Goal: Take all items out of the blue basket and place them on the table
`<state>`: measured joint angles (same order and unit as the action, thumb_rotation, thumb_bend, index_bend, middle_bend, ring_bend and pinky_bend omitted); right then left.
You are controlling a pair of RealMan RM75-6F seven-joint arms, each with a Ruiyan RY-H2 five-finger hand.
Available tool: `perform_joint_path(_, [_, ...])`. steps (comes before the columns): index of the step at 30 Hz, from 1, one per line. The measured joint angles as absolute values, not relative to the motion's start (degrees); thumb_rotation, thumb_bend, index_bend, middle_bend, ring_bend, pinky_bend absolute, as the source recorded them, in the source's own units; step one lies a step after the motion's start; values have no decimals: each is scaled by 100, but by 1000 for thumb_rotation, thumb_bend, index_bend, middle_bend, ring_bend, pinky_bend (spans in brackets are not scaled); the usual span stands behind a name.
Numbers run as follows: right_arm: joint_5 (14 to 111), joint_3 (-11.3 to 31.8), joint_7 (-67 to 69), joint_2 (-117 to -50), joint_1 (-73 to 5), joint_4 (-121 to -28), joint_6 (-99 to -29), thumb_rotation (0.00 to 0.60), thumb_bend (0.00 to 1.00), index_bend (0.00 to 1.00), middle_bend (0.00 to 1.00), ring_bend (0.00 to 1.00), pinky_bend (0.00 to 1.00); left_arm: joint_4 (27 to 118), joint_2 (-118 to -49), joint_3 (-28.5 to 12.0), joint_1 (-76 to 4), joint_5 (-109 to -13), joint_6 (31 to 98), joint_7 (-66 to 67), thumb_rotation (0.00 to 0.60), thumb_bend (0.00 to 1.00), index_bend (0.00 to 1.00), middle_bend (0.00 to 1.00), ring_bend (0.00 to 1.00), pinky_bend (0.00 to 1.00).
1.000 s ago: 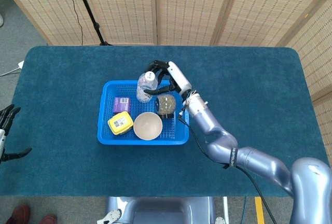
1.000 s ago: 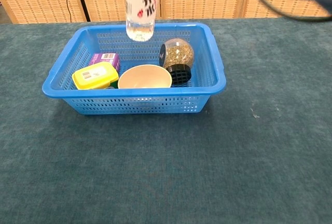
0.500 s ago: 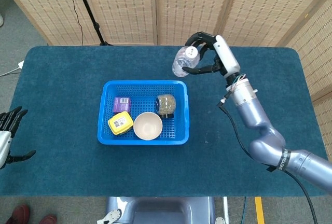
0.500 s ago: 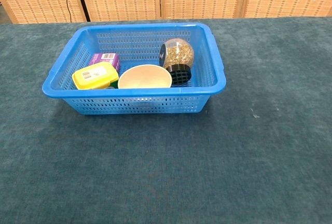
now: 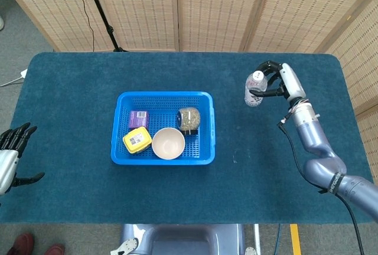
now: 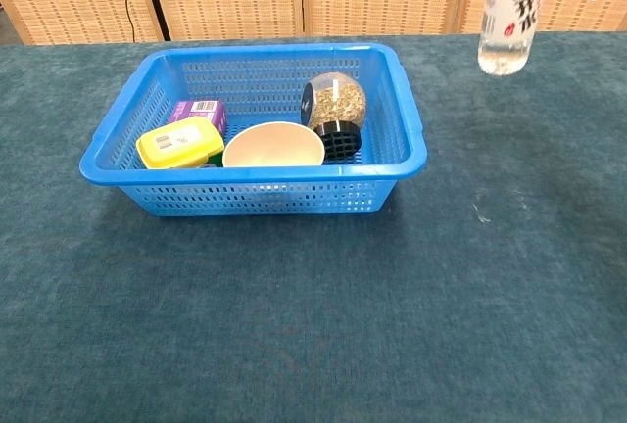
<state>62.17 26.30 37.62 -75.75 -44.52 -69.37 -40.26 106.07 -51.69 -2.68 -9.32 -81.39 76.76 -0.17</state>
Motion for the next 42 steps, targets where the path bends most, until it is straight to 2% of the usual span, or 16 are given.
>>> perform_joint_path(1, [6304, 2585, 3798, -7621, -4453, -6883, -4014, 600, 115, 46, 30, 5, 44, 10610, -5173, -267, -937, -8127, 7666, -9, 600, 57, 0, 0, 0, 0])
perform_joint_path(3, [6551, 2464, 3884, -7680, -4464, -6800, -3958, 600, 70, 2, 0, 0, 3, 10619, -5177, -271, -942, -8103, 7656, -8, 600, 57, 0, 0, 0, 0])
perform_joint_path(6, [6975, 2271, 4023, -7729, -4489, -6624, -3874, 600, 1, 0, 0, 0, 0, 10634, -5169, -271, -946, -8083, 7626, -70, 600, 57, 0, 0, 0, 0])
perform_joint_path(10, [7519, 2075, 4109, -7766, -4501, -6347, -4021, 600, 0, 0, 0, 0, 0, 10608, -5135, -270, -963, -8038, 7559, -152, 600, 57, 0, 0, 0, 0])
perform_joint_path(17, [7891, 2085, 3438, -7801, -4430, -6200, -5336, 600, 0, 0, 0, 0, 0, 10579, -5097, -280, -979, -8005, 7514, -255, 600, 57, 0, 0, 0, 0])
perform_joint_path(21, [7998, 2109, 3025, -7593, -4411, -6781, -5720, 600, 0, 0, 0, 0, 0, 10581, -5095, -279, -1002, -8011, 7483, -254, 600, 57, 0, 0, 0, 0])
perform_joint_path(25, [8038, 2115, 2729, -7386, -4444, -7591, -5646, 600, 0, 0, 0, 0, 0, 10585, -5090, -276, -1004, -8017, 7483, -261, 600, 57, 0, 0, 0, 0])
perform_joint_path(32, [7909, 2029, 1254, -7269, -4790, -8755, -5127, 600, 0, 0, 0, 0, 0, 10545, -5069, -298, -992, -7952, 7503, -314, 600, 57, 0, 0, 0, 0])
perform_joint_path(37, [7531, 1918, 115, -7488, -5117, -9085, -4778, 600, 0, 0, 0, 0, 0, 10525, -5057, -298, -991, -7934, 7481, -368, 600, 57, 0, 0, 0, 0])
perform_joint_path(42, [6752, 1838, -902, -8085, -5479, -9084, -4625, 600, 0, 0, 0, 0, 0, 10513, -5054, -288, -1018, -7917, 7401, -397, 600, 57, 0, 0, 0, 0])
